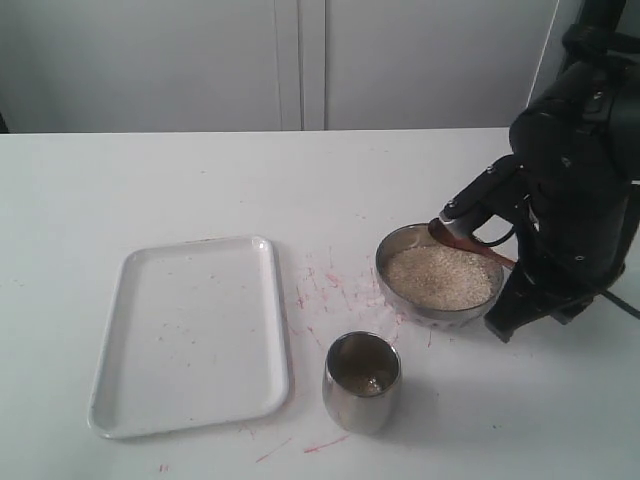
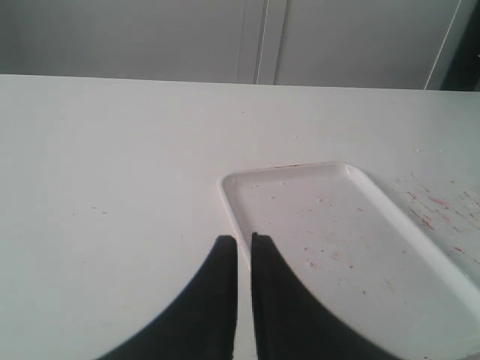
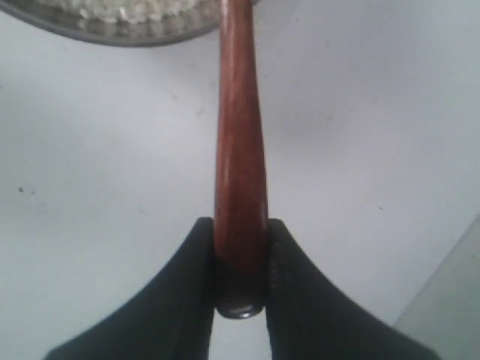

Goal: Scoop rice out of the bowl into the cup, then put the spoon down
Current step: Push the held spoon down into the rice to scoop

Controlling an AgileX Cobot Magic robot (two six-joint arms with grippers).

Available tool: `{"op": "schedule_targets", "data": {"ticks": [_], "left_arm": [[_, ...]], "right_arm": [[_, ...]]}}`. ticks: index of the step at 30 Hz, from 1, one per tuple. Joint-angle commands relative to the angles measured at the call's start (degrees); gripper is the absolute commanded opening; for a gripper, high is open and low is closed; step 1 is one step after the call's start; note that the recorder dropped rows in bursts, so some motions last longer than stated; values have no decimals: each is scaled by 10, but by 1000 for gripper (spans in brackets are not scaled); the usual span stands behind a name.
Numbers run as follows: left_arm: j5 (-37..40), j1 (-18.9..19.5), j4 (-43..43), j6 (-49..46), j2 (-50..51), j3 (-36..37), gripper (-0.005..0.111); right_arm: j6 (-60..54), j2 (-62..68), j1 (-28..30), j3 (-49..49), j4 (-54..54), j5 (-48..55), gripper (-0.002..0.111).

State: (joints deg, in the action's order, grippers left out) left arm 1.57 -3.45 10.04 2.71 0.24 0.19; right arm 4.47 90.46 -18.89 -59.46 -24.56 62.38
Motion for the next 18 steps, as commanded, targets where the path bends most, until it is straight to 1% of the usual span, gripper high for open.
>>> {"op": "schedule_targets", "data": {"ticks": [1, 4, 5, 11, 14, 18], "left_arm": [[-2, -1, 5, 1, -2, -2, 14], [-2, -1, 5, 1, -2, -2, 14], [-2, -1, 5, 1, -2, -2, 14], [-2, -1, 5, 1, -2, -2, 14], [-2, -1, 5, 1, -2, -2, 14], [-2, -1, 5, 1, -2, -2, 14]], "right_arm": [[3, -17, 1, 2, -27, 32, 0], [-1, -18, -4, 1, -45, 64, 0], [-3, -18, -12, 1, -67, 76, 0], [-5, -18, -61, 1, -150, 76, 0], [-25, -18, -75, 1, -163, 76, 0], [-45, -16, -80, 1, -181, 76, 0]]}}
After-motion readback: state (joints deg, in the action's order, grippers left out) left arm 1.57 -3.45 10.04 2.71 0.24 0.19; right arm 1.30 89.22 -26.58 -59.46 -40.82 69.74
